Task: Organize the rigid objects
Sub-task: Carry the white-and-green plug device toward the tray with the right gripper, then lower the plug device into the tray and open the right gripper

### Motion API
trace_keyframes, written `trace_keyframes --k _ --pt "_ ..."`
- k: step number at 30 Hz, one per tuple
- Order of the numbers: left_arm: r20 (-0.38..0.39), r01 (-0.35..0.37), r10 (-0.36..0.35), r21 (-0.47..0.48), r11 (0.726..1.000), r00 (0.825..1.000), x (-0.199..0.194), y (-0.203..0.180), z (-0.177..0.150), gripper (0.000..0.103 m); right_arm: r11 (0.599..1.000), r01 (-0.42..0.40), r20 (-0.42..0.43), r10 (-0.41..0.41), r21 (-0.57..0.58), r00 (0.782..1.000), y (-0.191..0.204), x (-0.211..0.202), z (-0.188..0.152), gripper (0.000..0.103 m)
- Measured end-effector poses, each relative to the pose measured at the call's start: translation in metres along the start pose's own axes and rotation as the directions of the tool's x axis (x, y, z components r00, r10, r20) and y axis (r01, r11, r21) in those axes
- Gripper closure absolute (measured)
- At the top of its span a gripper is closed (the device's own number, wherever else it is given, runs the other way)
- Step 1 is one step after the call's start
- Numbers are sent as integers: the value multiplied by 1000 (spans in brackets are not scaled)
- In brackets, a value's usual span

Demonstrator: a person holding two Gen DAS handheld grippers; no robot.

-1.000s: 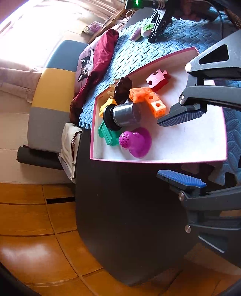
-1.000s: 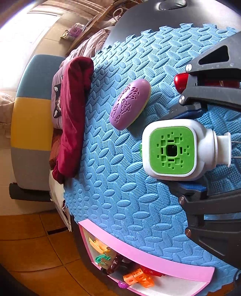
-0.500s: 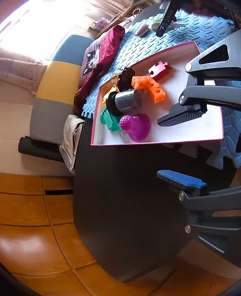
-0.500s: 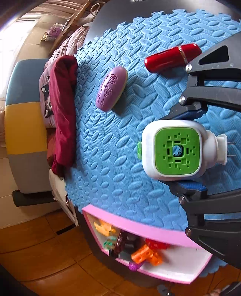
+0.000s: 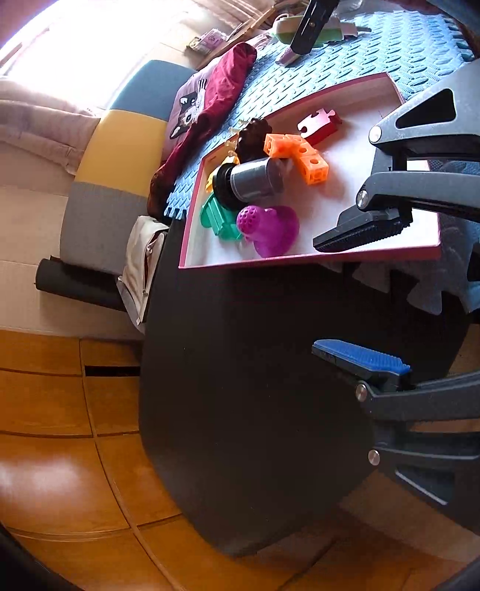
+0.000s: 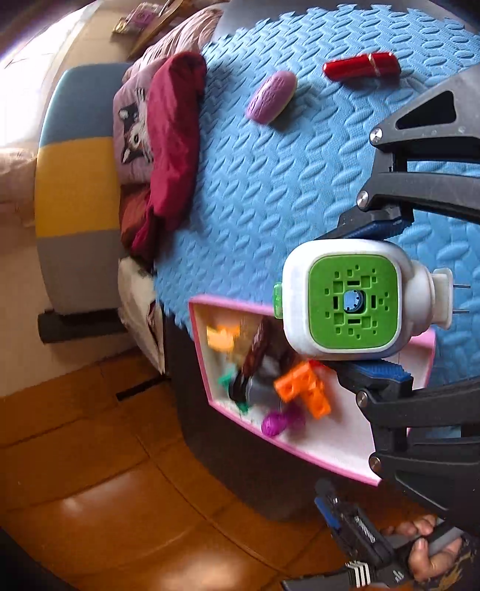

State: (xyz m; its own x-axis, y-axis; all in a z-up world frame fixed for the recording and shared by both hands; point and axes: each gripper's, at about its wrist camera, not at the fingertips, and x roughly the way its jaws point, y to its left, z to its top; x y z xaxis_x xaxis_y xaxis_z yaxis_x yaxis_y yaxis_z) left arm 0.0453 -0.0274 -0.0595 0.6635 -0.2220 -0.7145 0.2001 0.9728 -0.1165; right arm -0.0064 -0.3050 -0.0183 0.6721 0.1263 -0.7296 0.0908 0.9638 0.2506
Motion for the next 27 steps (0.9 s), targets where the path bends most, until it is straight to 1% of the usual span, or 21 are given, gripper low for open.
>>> trace_keyframes --k 4,10,12,15,17,20,22,24,25,27 --pt "1 -7 7 -10 1000 1000 1 6 1 53 997 -73 -36 72 -35 997 29 11 3 51" --pt "-3 -23 23 -19 1000 1000 2 13 1 53 985 -163 -86 157 -58 984 70 31 8 51" --pt "-5 -28 28 -24 999 1000 3 16 1 53 982 -179 -100 172 -65 980 82 39 10 51" --pt "-1 -40 40 -30 999 999 3 20 1 53 981 -180 -113 170 -76 979 102 57 11 51" --pt "-5 -48 48 -34 998 999 5 24 1 53 980 -182 -136 170 -84 976 114 76 11 51" --pt "-15 -61 61 -42 997 998 6 29 -1 53 986 -136 -186 115 -100 976 125 108 5 51" --pt "-21 -67 66 -43 997 998 7 31 -2 53 987 -135 -215 113 -89 970 128 124 2 51" --pt "-25 -70 69 -41 997 997 8 32 -3 53 990 -127 -224 109 -66 968 127 131 1 50" --pt "-27 -72 71 -41 997 997 9 33 -4 53 990 -129 -215 112 -65 970 127 131 1 50" --pt "-32 -73 72 -42 996 997 11 34 -4 53 987 -146 -222 130 -61 966 127 131 0 49"
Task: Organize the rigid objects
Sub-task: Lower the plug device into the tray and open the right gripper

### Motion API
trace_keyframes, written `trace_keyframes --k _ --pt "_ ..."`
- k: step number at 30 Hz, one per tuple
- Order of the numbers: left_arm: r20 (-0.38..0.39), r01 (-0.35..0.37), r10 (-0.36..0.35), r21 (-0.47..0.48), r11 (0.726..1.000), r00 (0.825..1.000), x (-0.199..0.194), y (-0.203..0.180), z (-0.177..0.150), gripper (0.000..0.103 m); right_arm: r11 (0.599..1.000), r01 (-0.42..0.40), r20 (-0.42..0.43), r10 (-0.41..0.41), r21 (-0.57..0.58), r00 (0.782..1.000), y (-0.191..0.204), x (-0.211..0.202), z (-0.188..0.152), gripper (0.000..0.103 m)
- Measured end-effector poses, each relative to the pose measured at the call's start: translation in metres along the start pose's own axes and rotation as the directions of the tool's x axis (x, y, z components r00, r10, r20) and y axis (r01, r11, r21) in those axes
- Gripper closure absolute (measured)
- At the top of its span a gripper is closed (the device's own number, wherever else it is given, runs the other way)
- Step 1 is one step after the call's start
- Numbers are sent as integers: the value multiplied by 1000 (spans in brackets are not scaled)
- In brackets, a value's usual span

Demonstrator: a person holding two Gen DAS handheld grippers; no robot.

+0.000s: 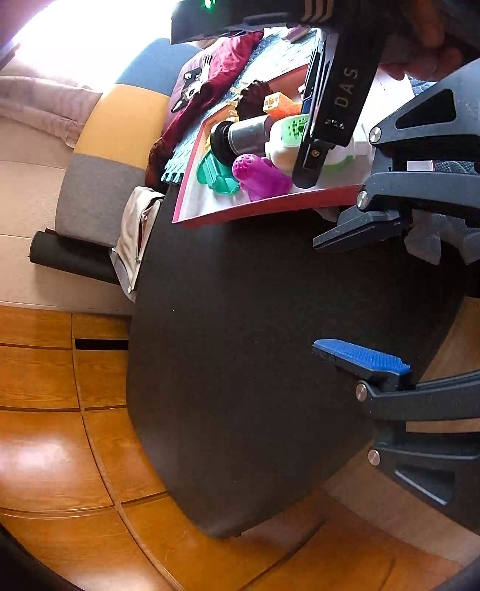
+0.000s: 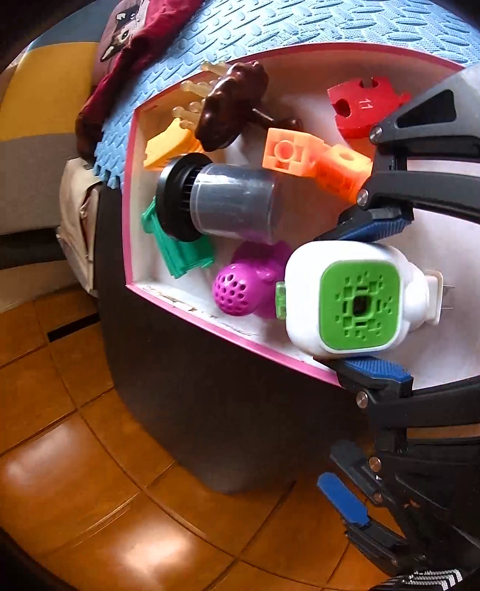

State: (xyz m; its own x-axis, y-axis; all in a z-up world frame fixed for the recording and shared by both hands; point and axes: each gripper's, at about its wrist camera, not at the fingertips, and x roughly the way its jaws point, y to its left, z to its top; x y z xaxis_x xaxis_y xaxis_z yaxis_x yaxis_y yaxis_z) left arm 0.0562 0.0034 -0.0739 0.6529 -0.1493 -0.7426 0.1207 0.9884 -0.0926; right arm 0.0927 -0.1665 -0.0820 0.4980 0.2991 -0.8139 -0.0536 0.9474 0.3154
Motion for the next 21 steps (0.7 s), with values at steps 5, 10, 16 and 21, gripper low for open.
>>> trace_keyframes --k 5,10,16,21 --pt "-6 -1 1 -4 1000 1000 1 0 -2 53 999 -39 6 39 21 999 -6 -9 -7 49" --pt "-6 -1 1 -6 1000 1000 1 1 -1 53 999 -38 30 37 12 999 -10 -24 -13 49" --pt "0 2 -2 -9 1000 1000 -1 1 0 53 997 -64 39 62 45 997 -19 -44 -27 49" --pt "-3 5 -5 -3 1000 1000 -1 -1 -1 53 995 -91 3 91 44 996 -12 -32 -27 64"
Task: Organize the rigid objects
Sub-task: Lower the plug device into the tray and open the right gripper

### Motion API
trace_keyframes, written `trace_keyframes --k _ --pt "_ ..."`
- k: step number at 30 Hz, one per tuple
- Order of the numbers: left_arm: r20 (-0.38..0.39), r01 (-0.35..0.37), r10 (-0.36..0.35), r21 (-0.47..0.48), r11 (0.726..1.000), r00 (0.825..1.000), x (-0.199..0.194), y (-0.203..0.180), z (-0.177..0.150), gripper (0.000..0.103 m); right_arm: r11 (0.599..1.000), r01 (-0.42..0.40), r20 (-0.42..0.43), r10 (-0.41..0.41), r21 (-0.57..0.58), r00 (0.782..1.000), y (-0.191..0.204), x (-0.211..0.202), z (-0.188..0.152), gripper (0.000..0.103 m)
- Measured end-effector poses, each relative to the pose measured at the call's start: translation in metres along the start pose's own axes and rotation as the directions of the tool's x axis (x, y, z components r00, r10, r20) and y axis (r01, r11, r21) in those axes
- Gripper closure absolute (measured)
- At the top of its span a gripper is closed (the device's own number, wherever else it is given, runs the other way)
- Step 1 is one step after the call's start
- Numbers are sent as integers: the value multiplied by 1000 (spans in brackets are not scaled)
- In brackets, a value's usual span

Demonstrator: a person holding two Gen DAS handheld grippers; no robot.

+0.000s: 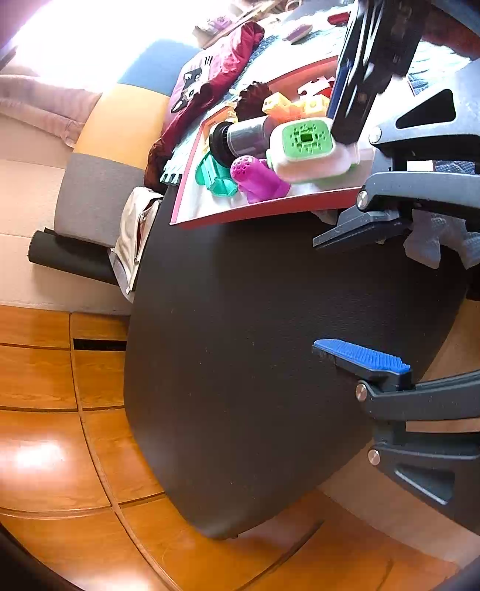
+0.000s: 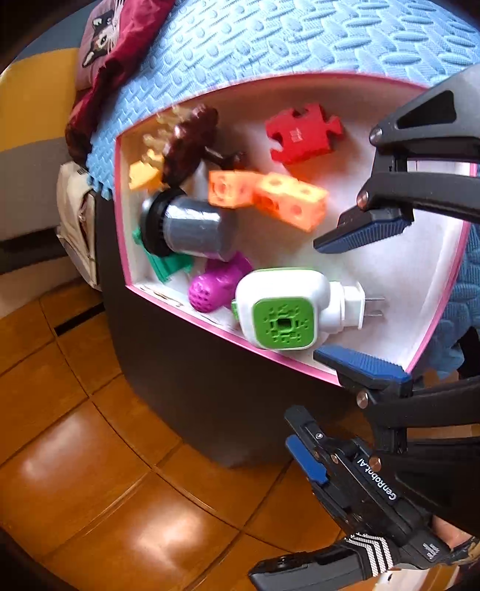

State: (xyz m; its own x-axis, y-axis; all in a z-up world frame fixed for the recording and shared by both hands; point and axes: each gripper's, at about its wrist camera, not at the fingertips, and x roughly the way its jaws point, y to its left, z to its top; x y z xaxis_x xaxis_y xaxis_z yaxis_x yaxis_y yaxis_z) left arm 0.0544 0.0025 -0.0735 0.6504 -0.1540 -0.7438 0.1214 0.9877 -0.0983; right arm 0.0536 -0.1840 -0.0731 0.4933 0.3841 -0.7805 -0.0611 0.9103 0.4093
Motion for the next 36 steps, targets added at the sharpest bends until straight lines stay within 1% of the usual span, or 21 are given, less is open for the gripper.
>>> trace_keyframes --k 1,3,5,9,15,16,18,21,28,36 --pt "1 0 0 2 1000 1000 -1 -1 0 53 1000 -6 -5 6 1 1000 2 5 1 65" --pt "3 -1 1 4 1000 1000 -2 -1 0 53 1000 -13 -6 13 0 1000 6 12 3 70" --pt "2 -2 2 5 1000 1000 -2 0 1 53 1000 0 1 0 5 1000 8 16 6 70" --pt "0 -3 3 6 1000 1000 -2 -2 0 53 1000 -15 0 15 21 1000 5 17 6 70" --pt "21 -1 1 10 1000 1000 -8 -3 2 53 1000 2 -11 -2 -1 1000 9 13 3 69" --pt "27 -2 2 11 1000 1000 -10 -4 3 53 1000 10 -9 -10 -7 1000 9 11 1 68" --pt "33 -3 2 13 1000 999 -13 -4 4 53 1000 21 -7 -21 -10 1000 9 9 -1 64" --pt "39 -1 1 17 1000 999 -16 -6 4 53 999 41 6 -41 -23 999 10 3 -5 62" --pt "56 7 -9 38 999 998 -24 -13 3 53 993 105 58 -102 -57 993 10 -14 -9 60" --pt "66 21 -25 63 998 998 -30 -23 3 53 983 171 121 -163 -66 979 6 -33 -11 60"
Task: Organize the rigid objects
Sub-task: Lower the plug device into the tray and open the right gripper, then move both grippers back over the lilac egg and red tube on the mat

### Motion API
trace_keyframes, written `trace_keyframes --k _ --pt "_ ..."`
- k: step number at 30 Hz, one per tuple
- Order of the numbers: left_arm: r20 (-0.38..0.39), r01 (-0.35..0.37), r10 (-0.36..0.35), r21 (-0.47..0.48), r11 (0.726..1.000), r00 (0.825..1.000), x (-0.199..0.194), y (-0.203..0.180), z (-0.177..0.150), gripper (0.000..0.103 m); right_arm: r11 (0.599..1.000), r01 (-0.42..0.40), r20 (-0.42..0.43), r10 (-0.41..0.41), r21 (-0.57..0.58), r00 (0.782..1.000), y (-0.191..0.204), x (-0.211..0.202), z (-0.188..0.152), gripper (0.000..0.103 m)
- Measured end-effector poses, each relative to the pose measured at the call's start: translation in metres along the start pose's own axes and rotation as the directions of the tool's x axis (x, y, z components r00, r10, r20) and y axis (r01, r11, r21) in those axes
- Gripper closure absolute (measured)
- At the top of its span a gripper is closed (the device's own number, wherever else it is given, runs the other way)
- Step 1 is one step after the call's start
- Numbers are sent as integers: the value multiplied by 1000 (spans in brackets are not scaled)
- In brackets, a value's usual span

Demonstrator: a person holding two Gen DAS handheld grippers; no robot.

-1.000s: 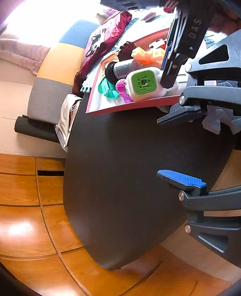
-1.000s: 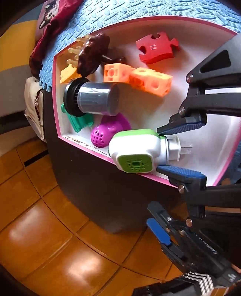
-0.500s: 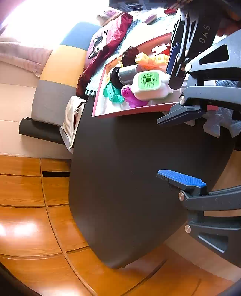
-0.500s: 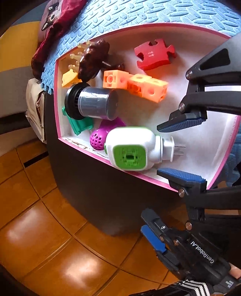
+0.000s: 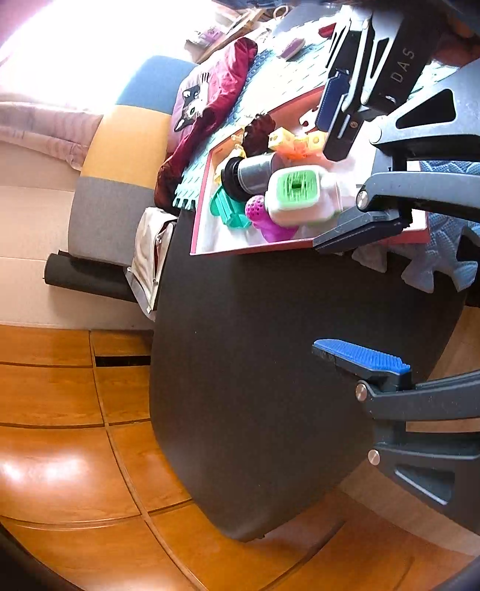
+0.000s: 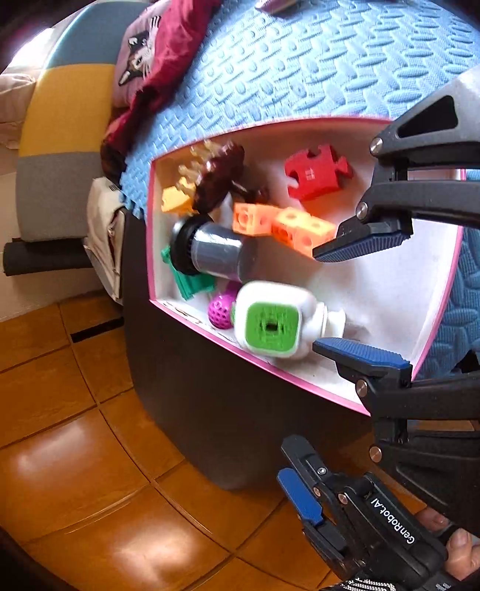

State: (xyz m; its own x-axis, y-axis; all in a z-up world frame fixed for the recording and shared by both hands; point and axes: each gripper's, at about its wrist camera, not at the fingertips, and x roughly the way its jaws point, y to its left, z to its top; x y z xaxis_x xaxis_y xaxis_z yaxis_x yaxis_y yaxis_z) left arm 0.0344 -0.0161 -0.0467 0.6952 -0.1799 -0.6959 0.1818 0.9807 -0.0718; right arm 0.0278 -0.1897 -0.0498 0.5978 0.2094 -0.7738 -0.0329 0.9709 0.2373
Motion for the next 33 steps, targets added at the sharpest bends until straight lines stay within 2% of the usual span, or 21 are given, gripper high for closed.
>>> trace_keyframes --k 18,24,33 --pt "1 51 -51 80 996 999 -7 -33 1 53 993 121 80 -119 -18 990 -31 -38 -1 58" --pt "-1 64 -64 108 992 998 -9 -45 1 53 991 135 93 -132 -22 987 -43 -48 -5 57" --pt "-9 97 -96 164 982 995 -11 -68 0 53 979 203 98 -205 31 974 -87 -68 -8 58"
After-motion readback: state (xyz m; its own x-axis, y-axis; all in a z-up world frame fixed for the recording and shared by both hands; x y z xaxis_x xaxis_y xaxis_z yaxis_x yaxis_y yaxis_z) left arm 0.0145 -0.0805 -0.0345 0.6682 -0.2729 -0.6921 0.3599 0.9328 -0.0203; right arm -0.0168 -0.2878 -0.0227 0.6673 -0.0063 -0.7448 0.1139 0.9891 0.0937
